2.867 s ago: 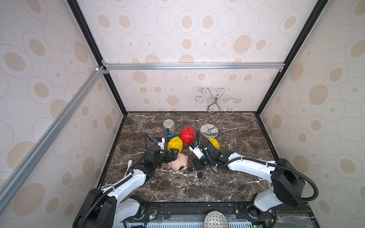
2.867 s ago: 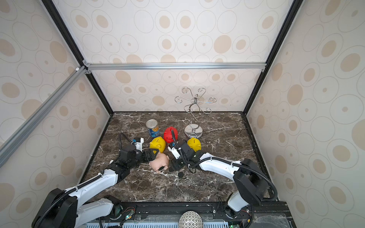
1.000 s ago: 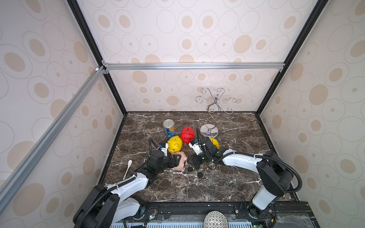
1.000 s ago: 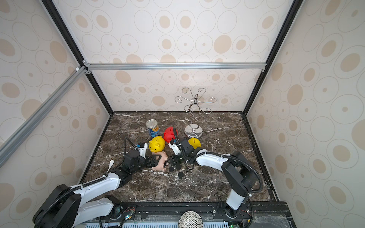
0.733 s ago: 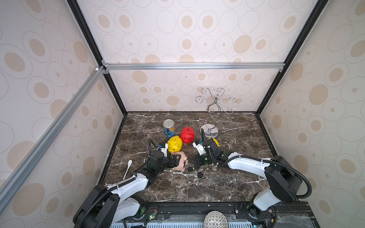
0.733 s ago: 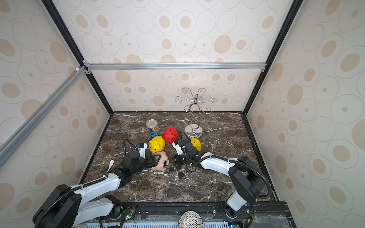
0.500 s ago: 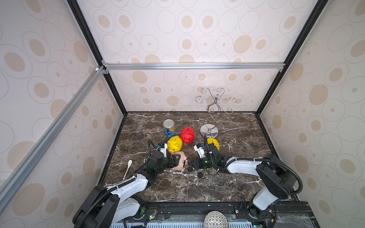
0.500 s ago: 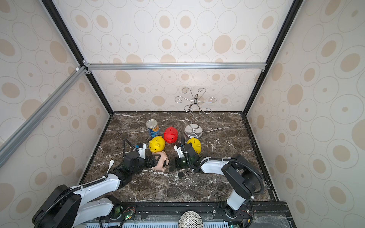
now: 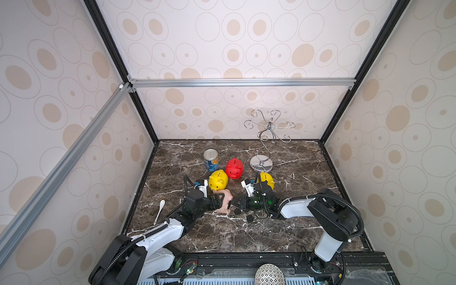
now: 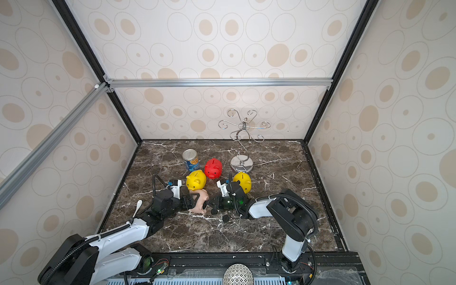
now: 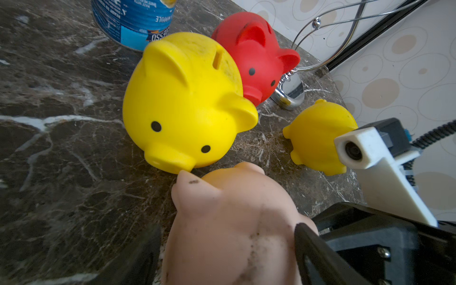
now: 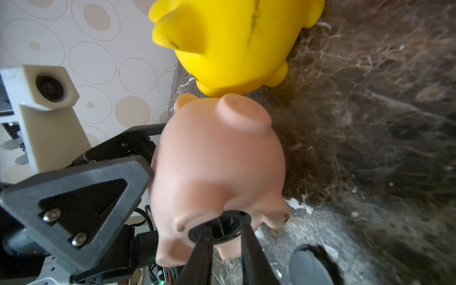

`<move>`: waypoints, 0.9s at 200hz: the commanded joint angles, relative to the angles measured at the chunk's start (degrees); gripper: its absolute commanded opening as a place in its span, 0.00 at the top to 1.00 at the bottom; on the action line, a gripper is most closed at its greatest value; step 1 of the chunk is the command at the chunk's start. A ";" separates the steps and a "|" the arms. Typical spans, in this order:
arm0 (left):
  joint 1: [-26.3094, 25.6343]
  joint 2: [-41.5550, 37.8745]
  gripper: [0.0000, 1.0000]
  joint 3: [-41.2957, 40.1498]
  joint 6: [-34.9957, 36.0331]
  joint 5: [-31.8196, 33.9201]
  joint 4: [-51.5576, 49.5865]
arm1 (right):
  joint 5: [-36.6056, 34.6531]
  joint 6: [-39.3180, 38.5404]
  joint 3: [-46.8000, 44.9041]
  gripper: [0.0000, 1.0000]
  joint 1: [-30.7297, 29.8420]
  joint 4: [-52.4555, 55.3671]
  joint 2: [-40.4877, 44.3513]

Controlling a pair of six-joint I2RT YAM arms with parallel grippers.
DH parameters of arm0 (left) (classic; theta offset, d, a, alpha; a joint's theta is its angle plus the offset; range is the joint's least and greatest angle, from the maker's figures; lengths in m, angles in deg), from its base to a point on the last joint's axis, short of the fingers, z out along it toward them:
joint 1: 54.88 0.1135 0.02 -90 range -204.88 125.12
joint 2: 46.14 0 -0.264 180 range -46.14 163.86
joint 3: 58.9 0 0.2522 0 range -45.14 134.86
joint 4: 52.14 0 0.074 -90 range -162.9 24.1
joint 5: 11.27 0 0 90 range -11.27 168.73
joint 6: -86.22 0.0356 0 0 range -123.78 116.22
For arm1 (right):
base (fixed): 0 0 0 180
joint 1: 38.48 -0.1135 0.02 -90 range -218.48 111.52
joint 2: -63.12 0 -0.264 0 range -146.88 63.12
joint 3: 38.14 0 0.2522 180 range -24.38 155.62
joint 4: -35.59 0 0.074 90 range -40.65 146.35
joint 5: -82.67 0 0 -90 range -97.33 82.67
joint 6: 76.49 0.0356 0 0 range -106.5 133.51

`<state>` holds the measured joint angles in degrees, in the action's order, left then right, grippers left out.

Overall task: Open piggy banks
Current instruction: Open the lid on the piggy bank.

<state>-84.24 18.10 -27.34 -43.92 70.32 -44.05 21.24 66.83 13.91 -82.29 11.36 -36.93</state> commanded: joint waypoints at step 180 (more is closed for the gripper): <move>-1.09 3.51 0.17 1.17 -0.90 0.37 -0.45 | 2.44 5.92 0.72 0.82 -0.81 -11.23 -6.75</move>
<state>-84.72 20.40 -26.99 -44.73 70.04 -42.17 23.10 71.13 13.91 -82.71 2.61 -43.09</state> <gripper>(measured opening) 0.834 0.186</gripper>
